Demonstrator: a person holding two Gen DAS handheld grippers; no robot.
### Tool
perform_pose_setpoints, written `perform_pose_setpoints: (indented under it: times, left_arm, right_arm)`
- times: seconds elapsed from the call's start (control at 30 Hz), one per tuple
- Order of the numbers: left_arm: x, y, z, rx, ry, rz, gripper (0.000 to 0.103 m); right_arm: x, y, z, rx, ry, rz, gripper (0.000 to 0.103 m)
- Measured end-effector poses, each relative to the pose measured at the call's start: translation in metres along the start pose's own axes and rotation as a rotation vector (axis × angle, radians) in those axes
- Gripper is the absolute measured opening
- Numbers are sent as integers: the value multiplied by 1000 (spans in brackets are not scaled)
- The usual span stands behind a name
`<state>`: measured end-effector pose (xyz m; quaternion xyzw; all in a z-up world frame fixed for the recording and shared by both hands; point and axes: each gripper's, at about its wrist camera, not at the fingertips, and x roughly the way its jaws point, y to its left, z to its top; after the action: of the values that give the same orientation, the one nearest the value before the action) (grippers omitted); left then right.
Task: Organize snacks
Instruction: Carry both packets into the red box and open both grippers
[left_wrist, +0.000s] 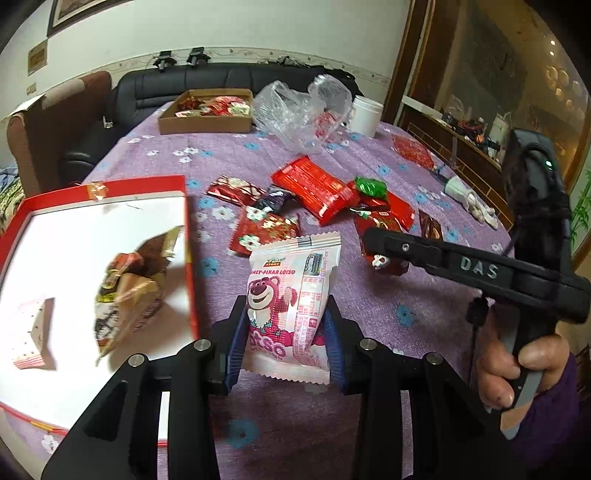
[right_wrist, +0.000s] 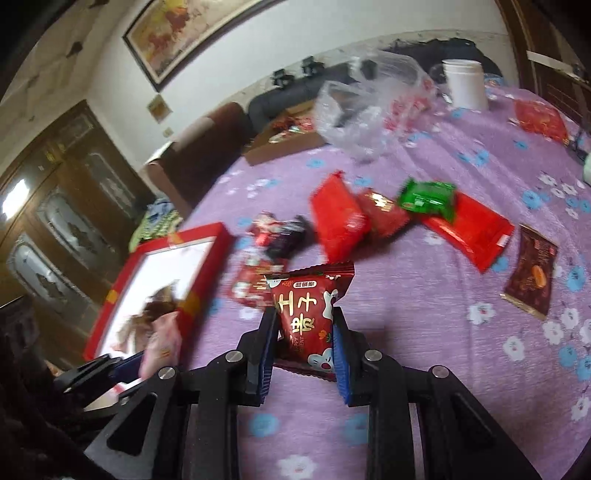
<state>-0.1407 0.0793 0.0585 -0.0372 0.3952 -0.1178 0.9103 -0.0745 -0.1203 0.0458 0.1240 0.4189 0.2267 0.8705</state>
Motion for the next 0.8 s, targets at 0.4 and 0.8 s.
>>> perform_pose_setpoints:
  times: [0.4,0.8]
  left_arm:
    - [-37,71,-8,-123,-88,147,36]
    - [-43,141,-25,-248,-87,286,36]
  right_arm:
    - [19,92,-7,-152,10,122,28]
    - [66,161,-12,-240,85,195,29]
